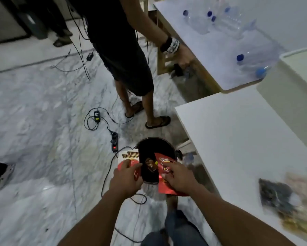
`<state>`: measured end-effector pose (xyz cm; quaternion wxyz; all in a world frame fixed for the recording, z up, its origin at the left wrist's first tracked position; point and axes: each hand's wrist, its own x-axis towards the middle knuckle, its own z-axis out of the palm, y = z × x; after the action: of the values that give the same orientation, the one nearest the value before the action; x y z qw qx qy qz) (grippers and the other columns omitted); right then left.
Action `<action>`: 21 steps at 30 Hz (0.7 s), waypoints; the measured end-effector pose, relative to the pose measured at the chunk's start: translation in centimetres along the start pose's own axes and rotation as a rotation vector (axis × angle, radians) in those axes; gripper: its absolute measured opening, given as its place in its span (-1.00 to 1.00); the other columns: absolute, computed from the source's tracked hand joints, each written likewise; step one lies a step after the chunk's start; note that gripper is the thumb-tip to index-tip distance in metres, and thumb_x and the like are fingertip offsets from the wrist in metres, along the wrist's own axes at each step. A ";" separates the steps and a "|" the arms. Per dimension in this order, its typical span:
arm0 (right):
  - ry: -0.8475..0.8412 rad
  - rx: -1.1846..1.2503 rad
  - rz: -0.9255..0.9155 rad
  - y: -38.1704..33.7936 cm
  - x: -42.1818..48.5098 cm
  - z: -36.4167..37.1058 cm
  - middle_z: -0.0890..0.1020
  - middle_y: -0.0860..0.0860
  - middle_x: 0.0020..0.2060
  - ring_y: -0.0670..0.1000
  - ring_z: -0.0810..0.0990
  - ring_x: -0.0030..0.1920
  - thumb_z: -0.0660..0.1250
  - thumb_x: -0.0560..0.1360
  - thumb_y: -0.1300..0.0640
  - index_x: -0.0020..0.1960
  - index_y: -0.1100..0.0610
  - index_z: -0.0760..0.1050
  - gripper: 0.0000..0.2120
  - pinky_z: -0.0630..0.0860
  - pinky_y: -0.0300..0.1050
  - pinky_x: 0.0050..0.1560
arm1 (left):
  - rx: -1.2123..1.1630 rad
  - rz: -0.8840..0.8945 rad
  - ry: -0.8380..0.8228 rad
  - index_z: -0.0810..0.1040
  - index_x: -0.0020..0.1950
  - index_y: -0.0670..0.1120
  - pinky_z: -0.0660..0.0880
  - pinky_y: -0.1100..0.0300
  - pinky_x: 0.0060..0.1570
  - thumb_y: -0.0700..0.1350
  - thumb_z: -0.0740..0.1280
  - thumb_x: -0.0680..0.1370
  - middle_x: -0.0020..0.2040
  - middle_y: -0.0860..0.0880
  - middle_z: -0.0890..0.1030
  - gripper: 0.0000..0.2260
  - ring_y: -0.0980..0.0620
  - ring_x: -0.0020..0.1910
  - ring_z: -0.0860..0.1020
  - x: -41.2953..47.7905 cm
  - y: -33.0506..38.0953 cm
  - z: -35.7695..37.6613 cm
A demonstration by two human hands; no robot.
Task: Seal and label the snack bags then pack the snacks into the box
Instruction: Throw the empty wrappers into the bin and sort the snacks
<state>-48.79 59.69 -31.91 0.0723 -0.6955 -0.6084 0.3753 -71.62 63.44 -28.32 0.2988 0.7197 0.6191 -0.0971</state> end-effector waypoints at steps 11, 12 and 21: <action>-0.213 0.163 0.259 11.9 19.7 14.4 0.59 0.00 0.27 0.09 0.56 0.26 0.34 0.51 -0.15 0.40 -0.16 0.40 -0.53 0.49 0.01 0.26 | -0.123 -0.085 -0.182 0.34 0.46 0.25 0.43 -0.13 0.32 0.16 0.32 0.51 0.53 -0.08 0.25 -0.49 -0.31 0.36 0.42 19.3 -6.5 13.5; -0.202 0.169 0.267 13.0 21.7 15.9 0.57 0.02 0.30 0.10 0.54 0.28 0.34 0.52 -0.14 0.41 -0.13 0.40 -0.52 0.46 -0.05 0.26 | -0.110 -0.067 -0.194 0.35 0.45 0.23 0.42 -0.13 0.33 0.15 0.32 0.52 0.52 -0.09 0.27 -0.50 -0.30 0.37 0.41 21.5 -7.3 15.0; -0.104 0.240 0.399 17.4 28.5 23.1 0.54 0.10 0.32 0.16 0.49 0.32 0.27 0.55 -0.18 0.40 0.01 0.44 -0.51 0.36 -0.09 0.26 | -0.097 0.035 -0.281 0.12 0.60 0.12 0.27 -0.18 0.46 0.13 0.22 0.61 0.60 -0.18 0.13 -0.43 -0.28 0.53 0.23 29.8 -11.1 21.7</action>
<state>-49.73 72.79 -70.39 0.0472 -0.7681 -0.4127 0.4873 -70.73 76.94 -64.36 0.4187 0.6943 0.5625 -0.1619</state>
